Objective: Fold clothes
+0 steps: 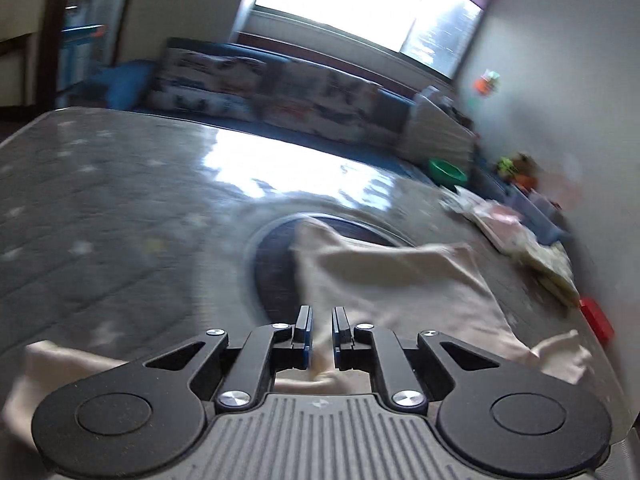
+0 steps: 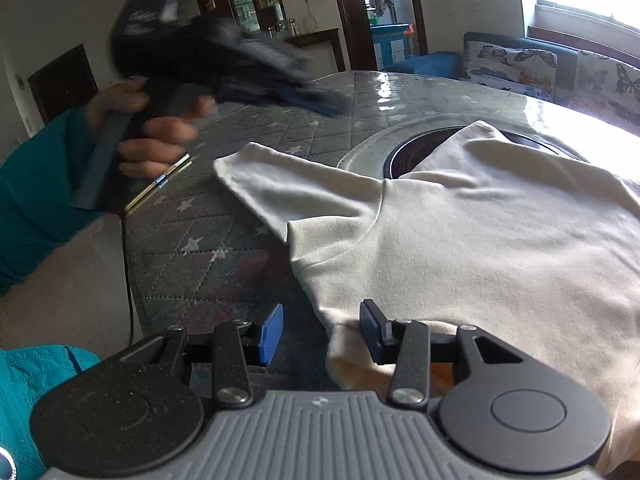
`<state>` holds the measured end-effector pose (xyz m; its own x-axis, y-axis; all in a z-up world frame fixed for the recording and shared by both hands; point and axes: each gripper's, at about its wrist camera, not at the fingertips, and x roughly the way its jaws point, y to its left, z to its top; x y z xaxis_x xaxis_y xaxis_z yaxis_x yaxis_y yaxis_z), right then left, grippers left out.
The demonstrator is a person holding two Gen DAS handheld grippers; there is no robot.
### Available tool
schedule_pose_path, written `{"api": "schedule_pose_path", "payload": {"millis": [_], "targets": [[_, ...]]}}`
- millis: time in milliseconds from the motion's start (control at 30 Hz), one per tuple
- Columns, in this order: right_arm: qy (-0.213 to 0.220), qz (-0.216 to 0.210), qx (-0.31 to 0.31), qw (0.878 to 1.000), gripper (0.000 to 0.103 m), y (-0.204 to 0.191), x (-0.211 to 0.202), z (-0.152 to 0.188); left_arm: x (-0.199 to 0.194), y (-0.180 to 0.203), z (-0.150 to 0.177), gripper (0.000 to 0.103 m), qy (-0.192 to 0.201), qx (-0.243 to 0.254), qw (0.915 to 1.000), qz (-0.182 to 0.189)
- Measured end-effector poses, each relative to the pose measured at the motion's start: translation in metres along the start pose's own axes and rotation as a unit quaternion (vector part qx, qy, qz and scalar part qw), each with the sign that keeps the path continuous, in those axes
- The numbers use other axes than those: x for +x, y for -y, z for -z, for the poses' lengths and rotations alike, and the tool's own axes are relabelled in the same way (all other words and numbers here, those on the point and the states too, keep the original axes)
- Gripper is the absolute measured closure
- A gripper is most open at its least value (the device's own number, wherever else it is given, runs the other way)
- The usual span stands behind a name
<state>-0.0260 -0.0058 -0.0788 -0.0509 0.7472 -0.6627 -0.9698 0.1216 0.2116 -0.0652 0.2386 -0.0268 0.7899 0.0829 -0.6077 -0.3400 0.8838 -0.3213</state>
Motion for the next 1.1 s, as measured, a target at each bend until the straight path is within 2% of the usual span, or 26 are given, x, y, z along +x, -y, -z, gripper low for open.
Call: {"api": "schedule_pose_path", "payload": {"millis": [133, 233, 300, 567, 700, 800, 833, 1033, 1067, 1100], "targets": [[0.002, 0.000, 0.003, 1.000, 0.060, -0.001, 0.000, 0.001, 0.047, 0.017, 0.001, 0.092, -0.046, 0.022, 0.9983, 0.029], [0.002, 0.000, 0.002, 1.000, 0.060, -0.001, -0.001, 0.001, 0.072, 0.013, 0.001, 0.092, -0.069, 0.034, 0.9968, 0.022], [0.002, -0.001, 0.001, 1.000, 0.060, 0.000, -0.001, 0.001, 0.083, 0.011, 0.003, 0.093, -0.081, 0.047, 0.9956, -0.008], [0.005, -0.009, 0.008, 1.000, 0.058, 0.003, -0.001, 0.002, 0.105, 0.010, -0.044, 0.092, -0.043, 0.049, 0.9970, -0.043], [0.007, -0.014, 0.013, 1.000, 0.057, 0.005, -0.001, 0.003, 0.121, 0.010, -0.067, 0.082, -0.030, 0.048, 0.9964, -0.063], [0.008, -0.017, 0.015, 1.000, 0.056, 0.006, -0.002, 0.004, 0.144, 0.007, -0.076, 0.062, -0.034, 0.048, 0.9951, -0.079], [0.009, -0.019, 0.017, 1.000, 0.056, 0.007, -0.002, 0.005, 0.151, 0.006, -0.079, 0.061, -0.036, 0.048, 0.9946, -0.085], [0.011, -0.024, 0.021, 0.999, 0.056, 0.009, -0.003, 0.006, 0.185, 0.005, -0.083, 0.063, -0.054, 0.055, 0.9911, -0.108], [0.011, -0.025, 0.020, 0.999, 0.056, 0.009, -0.003, 0.006, 0.186, 0.004, -0.081, 0.067, -0.053, 0.056, 0.9912, -0.107], [0.012, -0.025, 0.021, 0.999, 0.056, 0.009, -0.003, 0.006, 0.188, 0.004, -0.080, 0.079, -0.052, 0.058, 0.9913, -0.106]]}}
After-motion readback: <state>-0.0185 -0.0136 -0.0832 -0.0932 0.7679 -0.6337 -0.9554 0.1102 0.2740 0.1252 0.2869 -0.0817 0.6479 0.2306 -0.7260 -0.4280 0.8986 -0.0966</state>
